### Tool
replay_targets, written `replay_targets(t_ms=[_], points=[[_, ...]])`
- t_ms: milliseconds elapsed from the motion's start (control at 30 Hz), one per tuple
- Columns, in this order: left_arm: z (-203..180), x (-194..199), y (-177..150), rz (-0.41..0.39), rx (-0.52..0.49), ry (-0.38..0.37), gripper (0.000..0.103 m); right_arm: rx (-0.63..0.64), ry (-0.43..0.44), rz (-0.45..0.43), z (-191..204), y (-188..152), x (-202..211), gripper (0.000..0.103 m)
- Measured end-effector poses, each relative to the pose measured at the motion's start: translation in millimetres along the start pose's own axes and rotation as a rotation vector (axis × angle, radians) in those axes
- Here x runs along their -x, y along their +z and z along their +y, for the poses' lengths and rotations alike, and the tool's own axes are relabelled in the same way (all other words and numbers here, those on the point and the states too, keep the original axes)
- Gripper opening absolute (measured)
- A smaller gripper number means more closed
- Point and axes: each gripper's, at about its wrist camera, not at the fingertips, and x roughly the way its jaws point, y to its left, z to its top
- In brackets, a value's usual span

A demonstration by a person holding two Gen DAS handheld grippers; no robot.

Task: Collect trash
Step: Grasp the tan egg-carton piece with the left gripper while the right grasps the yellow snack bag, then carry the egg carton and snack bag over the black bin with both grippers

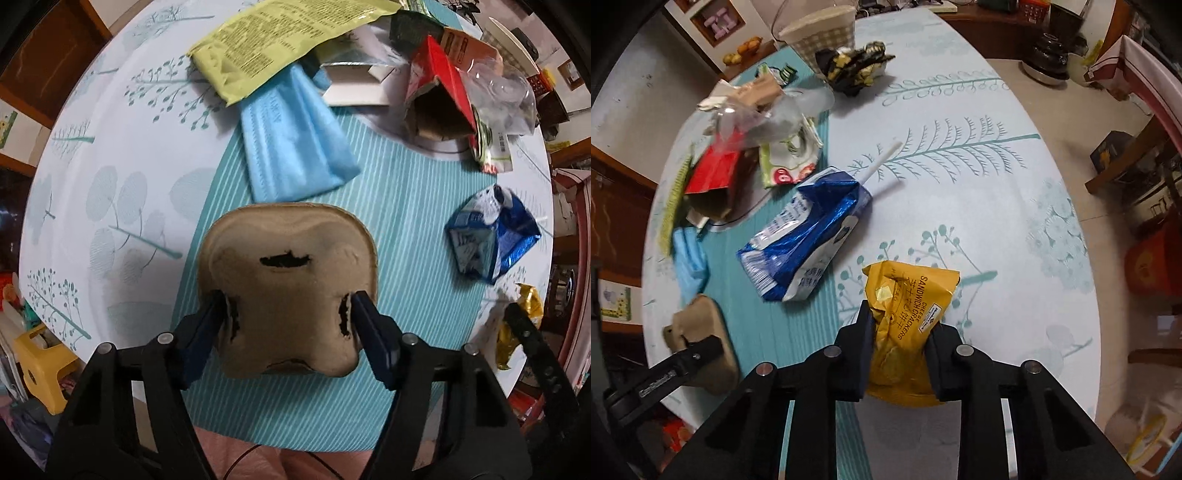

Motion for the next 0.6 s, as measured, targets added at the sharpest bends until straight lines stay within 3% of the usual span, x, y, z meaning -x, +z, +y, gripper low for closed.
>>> replay_targets(t_ms=[333,600], points=[[35,25,-22,-0.051,-0.091,-0.059,0.067,-0.037,0.046,-0.057,5,-74,76,0.021],[68,96,-57,-0.095,-0.256,-0.127,0.067,-0.094,0.091,-0.133,30,-157,136,0.021]])
